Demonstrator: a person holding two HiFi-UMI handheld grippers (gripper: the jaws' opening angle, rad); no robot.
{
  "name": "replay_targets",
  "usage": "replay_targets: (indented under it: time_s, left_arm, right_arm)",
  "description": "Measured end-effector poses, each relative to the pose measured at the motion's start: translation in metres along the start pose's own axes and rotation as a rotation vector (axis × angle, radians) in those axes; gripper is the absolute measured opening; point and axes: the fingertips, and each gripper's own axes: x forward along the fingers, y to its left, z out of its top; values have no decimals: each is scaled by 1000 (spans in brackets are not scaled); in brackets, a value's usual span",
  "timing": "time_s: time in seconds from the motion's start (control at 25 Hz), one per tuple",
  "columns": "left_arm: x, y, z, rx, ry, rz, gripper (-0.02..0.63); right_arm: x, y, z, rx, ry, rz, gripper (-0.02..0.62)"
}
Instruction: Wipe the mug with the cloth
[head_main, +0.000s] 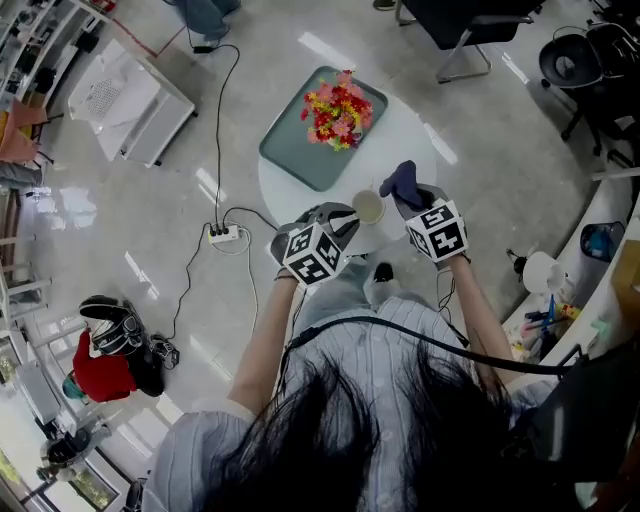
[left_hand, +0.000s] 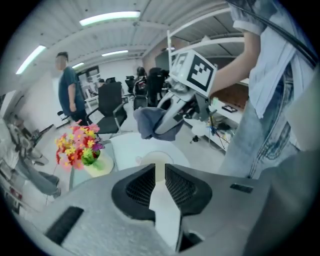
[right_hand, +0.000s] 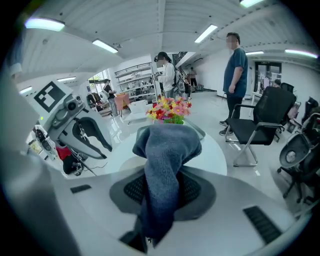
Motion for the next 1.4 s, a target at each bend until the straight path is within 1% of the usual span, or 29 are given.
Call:
replay_targets:
  time_s: [0.08, 0.2, 0.36, 0.44, 0.48, 0.52, 0.68, 0.88, 0.96, 1.12, 1.28, 1.4]
  left_arm:
    - [-10, 5, 5, -85, -50, 66, 58]
    - [-30, 9, 17, -240, -165, 149, 57]
    - [-56, 7, 29, -463, -330, 211, 57]
    - [-64, 0, 24, -553, -373, 235, 57]
    - [-67, -4, 20, -578, -379, 247, 57]
    - [-69, -10, 17, -589, -376, 258, 57]
    - [-78, -32, 15, -585, -344, 300, 57]
    - [-90, -57, 18, -643, -377, 341, 57]
    - [-91, -70, 16, -654, -365, 338, 57]
    - [-95, -89, 11, -641, -324, 329, 57]
    - [-94, -97, 12, -631, -320, 316, 57]
    - [-98, -106, 9, -607, -318, 299, 57]
  right_arm:
    - [-11, 6, 1, 12, -23, -1, 101]
    - [-26, 16, 0, 52, -55, 5, 101]
    - [-46, 28, -2, 86, -84, 33, 101]
    - [-55, 37, -1, 80, -103, 55, 101]
    - [-59, 42, -2, 74, -110, 64, 101]
    - [-63, 47, -2, 69, -117, 72, 101]
    - [-76, 64, -5, 60, -142, 105, 101]
    - [-85, 84, -15, 30, -158, 141, 101]
    - [-88, 91, -22, 11, -149, 146, 101]
    - [-93, 106, -34, -3, -141, 155, 101]
    - [-97, 113, -39, 12, -149, 154, 101]
    - [-101, 121, -42, 38, -158, 138, 101]
